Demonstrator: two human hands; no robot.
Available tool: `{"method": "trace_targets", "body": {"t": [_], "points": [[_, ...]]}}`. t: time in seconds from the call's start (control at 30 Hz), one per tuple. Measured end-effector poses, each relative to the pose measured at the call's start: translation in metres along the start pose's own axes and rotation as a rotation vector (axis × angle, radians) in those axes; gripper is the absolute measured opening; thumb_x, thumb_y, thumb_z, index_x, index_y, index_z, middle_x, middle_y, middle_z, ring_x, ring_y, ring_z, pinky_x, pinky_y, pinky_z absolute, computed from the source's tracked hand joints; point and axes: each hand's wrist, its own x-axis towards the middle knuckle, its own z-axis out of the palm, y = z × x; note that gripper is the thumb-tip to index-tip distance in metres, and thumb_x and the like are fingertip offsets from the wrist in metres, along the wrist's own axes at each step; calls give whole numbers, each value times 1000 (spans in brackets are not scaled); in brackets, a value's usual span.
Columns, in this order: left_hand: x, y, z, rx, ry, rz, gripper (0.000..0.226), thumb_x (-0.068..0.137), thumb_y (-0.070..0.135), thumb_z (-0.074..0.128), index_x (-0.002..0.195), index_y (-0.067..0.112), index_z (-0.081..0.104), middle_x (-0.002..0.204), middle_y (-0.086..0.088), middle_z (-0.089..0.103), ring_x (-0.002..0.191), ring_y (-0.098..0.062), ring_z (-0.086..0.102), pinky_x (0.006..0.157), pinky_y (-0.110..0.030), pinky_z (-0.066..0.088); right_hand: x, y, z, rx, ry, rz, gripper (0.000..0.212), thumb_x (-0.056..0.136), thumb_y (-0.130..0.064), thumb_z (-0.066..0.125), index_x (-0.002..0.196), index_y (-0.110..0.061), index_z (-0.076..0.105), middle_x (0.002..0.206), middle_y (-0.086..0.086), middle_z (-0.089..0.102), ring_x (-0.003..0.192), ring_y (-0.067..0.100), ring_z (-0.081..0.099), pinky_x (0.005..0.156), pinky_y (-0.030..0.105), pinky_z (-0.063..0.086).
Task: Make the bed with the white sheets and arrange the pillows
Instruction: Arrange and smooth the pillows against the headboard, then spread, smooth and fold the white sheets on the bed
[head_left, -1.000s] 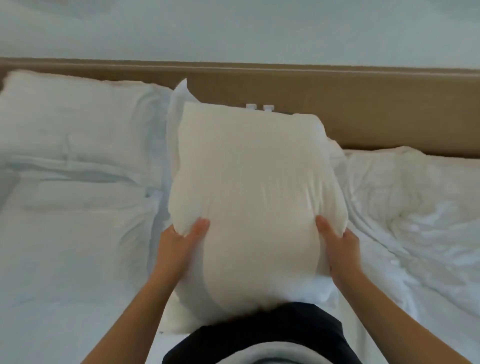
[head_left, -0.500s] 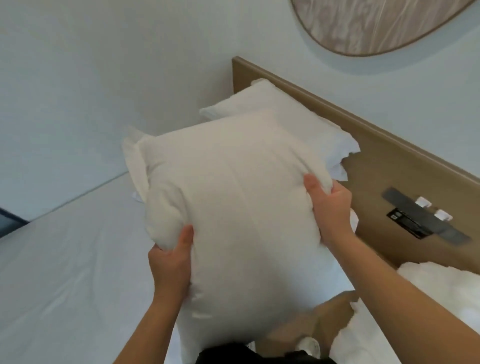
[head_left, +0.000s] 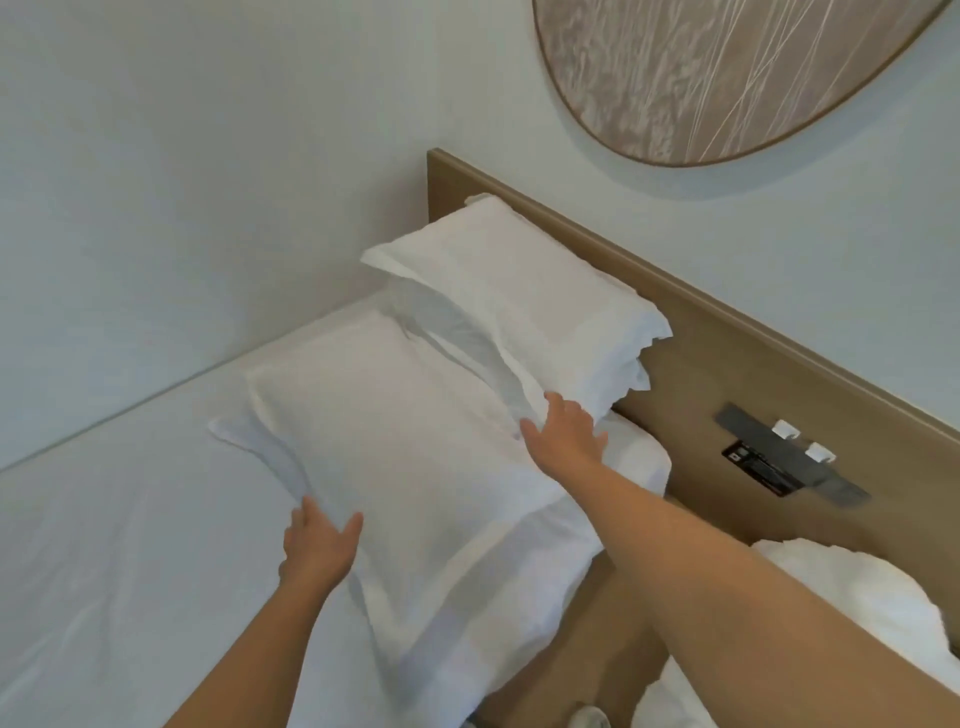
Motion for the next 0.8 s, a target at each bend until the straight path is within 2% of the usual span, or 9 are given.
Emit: {"method": "trace_targets", "body": {"t": [0.1, 0.2, 0.33, 0.53, 0.63, 0.8], "points": [[-21, 22, 17, 229, -47, 146, 79, 92, 52, 52, 151, 11, 18, 153, -12, 28, 139, -34, 30, 107, -55, 34, -24, 64, 16, -206, -103, 4, 62, 100, -55, 29, 154, -29, 11, 160, 5, 16, 149, 30, 7, 115, 61, 6], [-37, 58, 38, 466, -30, 329, 77, 96, 54, 41, 154, 15, 7, 161, -7, 14, 147, -29, 16, 113, -52, 26, -43, 121, 12, -299, -94, 66, 63, 100, -58, 22, 155, -31, 6, 163, 3, 9, 150, 30, 2, 116, 61, 3], [-64, 111, 83, 703, -73, 525, 73, 99, 53, 32, 155, 17, 1, 163, -7, 3, 149, -29, 4, 116, -53, 15, -71, 198, 2, -358, -73, 168, 64, 98, -61, 21, 154, -34, 7, 164, 4, 9, 150, 31, 3, 117, 61, 4], [-129, 186, 191, 963, -145, 830, 71, 99, 55, 27, 155, 17, 7, 163, -8, 7, 149, -29, 8, 116, -54, 18, -122, 324, -17, -300, -36, 380, 66, 98, -62, 19, 155, -34, 5, 164, 2, 5, 151, 30, 3, 116, 60, 2], [-176, 224, 249, 1034, -215, 952, 69, 99, 57, 23, 155, 20, 8, 163, -7, 2, 150, -29, 3, 118, -54, 14, -149, 386, -31, -263, -39, 487, 65, 98, -61, 14, 155, -33, 1, 164, 1, 2, 151, 30, 1, 117, 59, 1], [-267, 270, 330, 1153, -308, 1186, 65, 99, 57, 22, 153, 22, 13, 163, -6, 3, 150, -29, 1, 119, -54, 12, -187, 471, -46, -169, -48, 659, 62, 100, -57, 21, 154, -30, 7, 161, 3, 15, 149, 30, 11, 116, 60, 10]]}}
